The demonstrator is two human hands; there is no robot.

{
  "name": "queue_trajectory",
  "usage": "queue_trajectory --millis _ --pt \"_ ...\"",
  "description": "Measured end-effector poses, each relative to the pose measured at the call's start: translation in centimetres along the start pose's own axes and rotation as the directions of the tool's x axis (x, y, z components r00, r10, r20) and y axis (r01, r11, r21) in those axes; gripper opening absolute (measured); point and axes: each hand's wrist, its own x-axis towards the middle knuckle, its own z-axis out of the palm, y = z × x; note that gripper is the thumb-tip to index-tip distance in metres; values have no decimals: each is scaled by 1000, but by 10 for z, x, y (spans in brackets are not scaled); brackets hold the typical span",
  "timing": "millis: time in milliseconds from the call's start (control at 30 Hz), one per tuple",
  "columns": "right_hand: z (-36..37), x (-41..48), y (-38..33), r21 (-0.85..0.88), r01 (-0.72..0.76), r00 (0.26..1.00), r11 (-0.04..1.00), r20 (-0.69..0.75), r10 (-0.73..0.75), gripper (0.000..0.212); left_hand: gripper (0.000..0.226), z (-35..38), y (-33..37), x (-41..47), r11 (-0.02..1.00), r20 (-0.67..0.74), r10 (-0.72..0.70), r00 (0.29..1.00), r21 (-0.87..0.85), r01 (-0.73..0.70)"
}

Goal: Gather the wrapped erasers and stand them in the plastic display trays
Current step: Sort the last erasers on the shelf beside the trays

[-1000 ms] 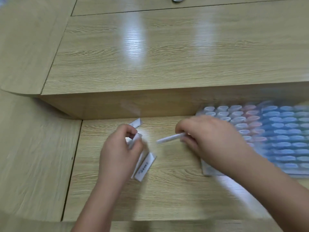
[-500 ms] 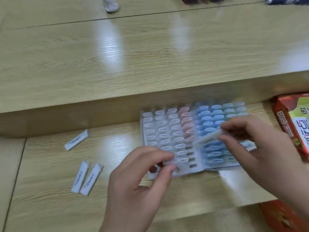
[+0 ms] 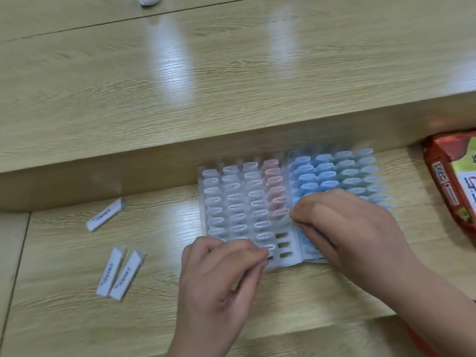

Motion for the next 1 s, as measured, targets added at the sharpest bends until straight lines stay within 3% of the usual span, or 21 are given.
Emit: queue_trajectory --millis 200,367,467,600,700,767,867,933,1000 --pt "1 -2 6 -34 50 998 998 49 -49 14 9 0 -7 -2 998 28 69 997 6 -69" --pt "4 0 3 -85 127 984 988 133 -115 22 10 7 -11 -9 967 55 148 987 202 -156" --pt "-1 2 1 -82 105 984 991 154 -91 27 14 9 -12 -12 944 51 181 982 271 -188" --pt "0 1 -12 -40 13 997 999 76 -10 34 23 -2 -15 -14 962 44 160 986 219 -166" --pt "5 11 -45 78 -24 1000 997 -10 25 30 25 -30 -27 -21 992 -100 40 994 126 -28" --pt "14 27 -85 168 8 1000 986 -18 -5 26 23 -55 -44 -30 981 -220 -108 969 136 140" --pt "50 56 -149 175 57 993 983 92 -74 26 24 -96 -74 -43 874 -355 -435 828 55 483" --pt "84 74 -180 123 -14 963 992 269 -20 30 32 -114 -101 -50 787 -305 -573 761 54 614" --pt "119 82 -192 83 -107 919 991 389 67 39 41 -125 -124 -52 752 -163 -623 765 146 643"
